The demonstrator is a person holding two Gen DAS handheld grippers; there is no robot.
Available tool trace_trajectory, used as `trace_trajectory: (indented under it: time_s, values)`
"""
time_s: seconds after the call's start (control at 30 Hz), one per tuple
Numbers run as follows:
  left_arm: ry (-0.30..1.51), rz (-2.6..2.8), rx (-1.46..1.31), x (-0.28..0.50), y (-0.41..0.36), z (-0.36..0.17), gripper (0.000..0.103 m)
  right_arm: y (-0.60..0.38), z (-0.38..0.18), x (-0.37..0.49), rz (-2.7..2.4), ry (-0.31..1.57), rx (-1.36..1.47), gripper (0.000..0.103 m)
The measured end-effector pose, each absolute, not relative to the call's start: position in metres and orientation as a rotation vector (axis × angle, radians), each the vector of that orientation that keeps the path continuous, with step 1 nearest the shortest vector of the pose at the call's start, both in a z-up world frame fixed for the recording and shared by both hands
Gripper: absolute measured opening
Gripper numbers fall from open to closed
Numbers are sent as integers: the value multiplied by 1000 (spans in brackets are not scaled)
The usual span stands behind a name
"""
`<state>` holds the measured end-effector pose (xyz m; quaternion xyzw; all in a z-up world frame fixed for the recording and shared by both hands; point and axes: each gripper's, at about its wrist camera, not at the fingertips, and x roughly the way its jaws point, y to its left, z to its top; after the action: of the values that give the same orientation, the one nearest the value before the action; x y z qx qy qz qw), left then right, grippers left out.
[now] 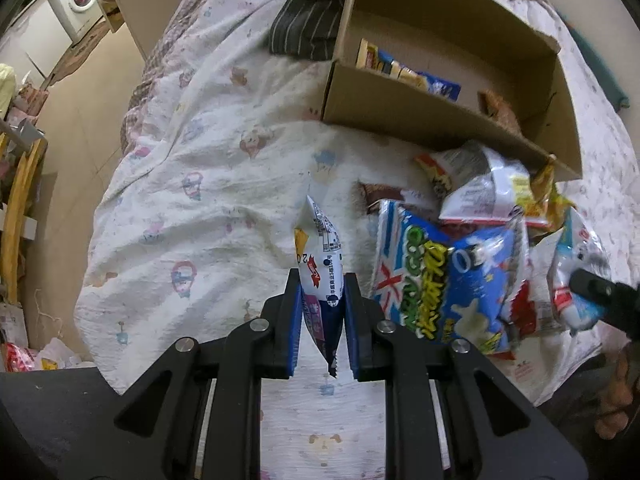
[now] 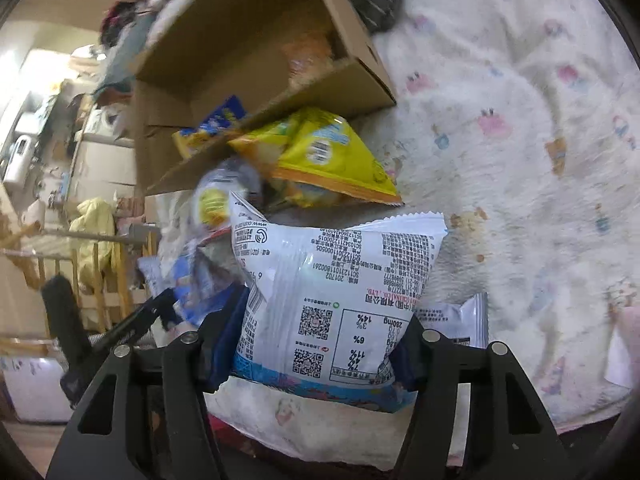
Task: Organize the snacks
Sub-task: 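Grasp the white printed bag with the right gripper while the left grasps a small white packet, then carry both held packets over the box and lower them inside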
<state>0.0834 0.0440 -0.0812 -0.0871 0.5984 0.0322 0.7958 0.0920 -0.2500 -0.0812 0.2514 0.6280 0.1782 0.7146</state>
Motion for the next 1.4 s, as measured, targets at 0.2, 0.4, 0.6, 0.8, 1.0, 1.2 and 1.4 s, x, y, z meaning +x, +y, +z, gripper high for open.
trace_trajectory:
  time_s: [0.2,0.4,0.6,0.8,1.0,1.2,1.4]
  values:
    - [1249,53,-172,85,33,-70,16,-243,-52,80,449,1297,500,63]
    - [1231,65,-154,86,33,-68,16,-242,-25,73,490,1203,489,63]
    - [1169,54,-152,84,33,-43,16,-244,14,70,524,1036,471,63]
    - [1072,8,-143,98,27,5,16,-251,48,84,530,938,462,63]
    - [1022,-24,-127,125,22,40,16,-250,70,113,518,900,426,63]
    - [974,-44,-91,158,13,59,16,-251,73,147,497,886,418,63]
    - [956,-49,-74,188,9,58,16,-240,47,174,491,892,403,63]
